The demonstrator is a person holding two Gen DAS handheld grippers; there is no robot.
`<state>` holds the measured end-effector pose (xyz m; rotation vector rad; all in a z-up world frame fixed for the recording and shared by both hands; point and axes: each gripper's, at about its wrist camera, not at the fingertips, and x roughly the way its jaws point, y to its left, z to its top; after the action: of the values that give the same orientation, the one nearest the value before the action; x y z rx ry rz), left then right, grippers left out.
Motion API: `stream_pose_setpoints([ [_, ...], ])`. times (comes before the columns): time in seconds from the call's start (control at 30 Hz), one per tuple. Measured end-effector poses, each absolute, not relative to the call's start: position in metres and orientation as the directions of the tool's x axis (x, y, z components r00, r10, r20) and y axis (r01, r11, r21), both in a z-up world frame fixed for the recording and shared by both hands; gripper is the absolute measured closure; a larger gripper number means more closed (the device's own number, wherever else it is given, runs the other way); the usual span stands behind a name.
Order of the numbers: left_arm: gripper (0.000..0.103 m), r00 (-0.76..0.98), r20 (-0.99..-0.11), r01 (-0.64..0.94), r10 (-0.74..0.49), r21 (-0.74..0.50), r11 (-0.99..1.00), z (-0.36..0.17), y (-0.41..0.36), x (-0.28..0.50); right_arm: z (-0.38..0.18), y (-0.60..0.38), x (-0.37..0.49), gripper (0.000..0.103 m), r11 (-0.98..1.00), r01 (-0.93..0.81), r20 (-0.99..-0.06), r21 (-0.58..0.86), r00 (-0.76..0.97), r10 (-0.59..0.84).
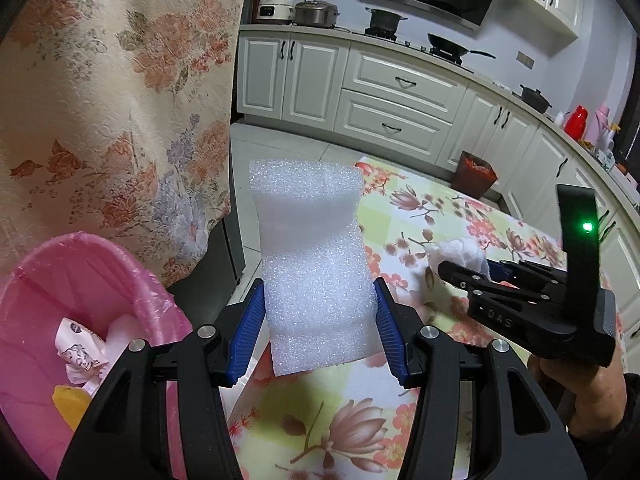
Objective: Collect trash
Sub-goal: 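Grasp the white foam block with the left tool while the right tool grasps the white tissue, then carry the white foam block with the left tool over the wastebasket while the right tool carries the tissue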
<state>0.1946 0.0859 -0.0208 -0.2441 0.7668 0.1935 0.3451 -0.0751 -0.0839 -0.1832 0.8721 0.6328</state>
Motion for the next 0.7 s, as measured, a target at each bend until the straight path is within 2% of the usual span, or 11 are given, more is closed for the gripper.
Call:
stream_pose_setpoints([
  [0.7,0.054,0.767,-0.615,-0.337,0.182,-0.145,0.93,0.046,0.114,0.089,0.007,-0.096,0.236,0.07,0.787,-0.608,-0.662,0.102,0.549,0.51],
])
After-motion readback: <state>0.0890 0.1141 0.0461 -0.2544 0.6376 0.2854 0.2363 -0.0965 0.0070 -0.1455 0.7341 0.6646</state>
